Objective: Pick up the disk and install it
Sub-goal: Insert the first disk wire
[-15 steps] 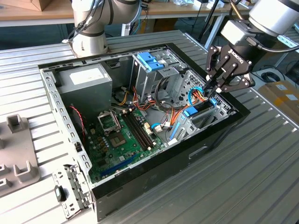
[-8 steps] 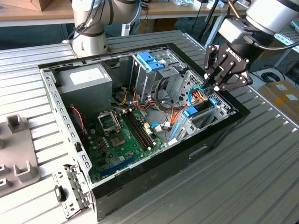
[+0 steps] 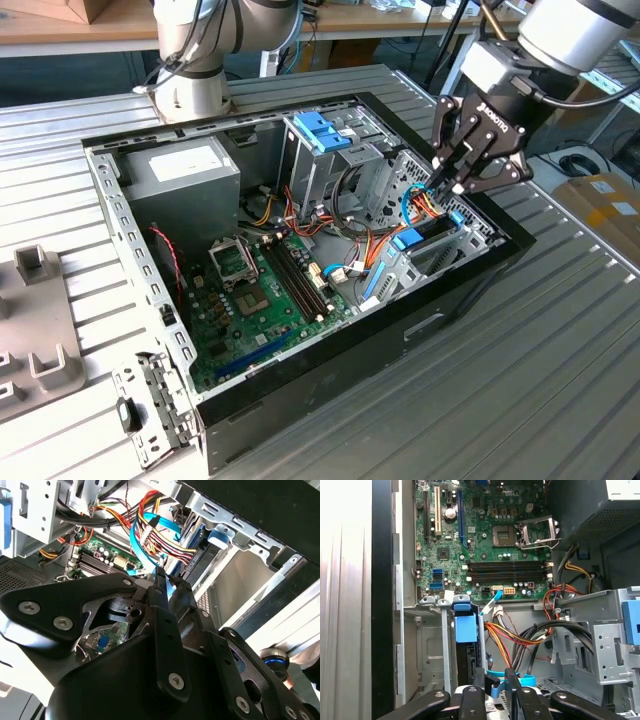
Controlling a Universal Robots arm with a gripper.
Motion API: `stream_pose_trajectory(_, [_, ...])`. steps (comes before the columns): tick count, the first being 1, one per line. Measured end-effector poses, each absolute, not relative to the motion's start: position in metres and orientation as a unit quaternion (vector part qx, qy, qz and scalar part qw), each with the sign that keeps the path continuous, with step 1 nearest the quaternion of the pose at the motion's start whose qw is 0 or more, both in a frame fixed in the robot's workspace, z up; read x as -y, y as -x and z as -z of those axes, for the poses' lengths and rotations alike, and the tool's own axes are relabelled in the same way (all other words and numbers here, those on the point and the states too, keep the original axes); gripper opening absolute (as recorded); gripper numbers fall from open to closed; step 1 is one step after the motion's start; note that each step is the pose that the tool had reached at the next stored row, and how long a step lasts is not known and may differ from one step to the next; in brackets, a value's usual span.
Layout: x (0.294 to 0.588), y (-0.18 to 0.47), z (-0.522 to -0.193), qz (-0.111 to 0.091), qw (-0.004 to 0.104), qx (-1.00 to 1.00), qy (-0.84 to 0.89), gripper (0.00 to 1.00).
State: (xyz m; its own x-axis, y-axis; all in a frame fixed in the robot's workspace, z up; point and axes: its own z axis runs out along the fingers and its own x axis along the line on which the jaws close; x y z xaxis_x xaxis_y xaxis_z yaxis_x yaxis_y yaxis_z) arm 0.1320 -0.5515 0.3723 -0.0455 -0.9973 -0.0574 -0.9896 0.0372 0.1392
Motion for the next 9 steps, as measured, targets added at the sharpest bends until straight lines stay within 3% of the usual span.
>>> stream_pose_trajectory(9, [0.5516, -0.1320, -0.3718, 0.069, 0.029, 0.720, -0.690, 0.29])
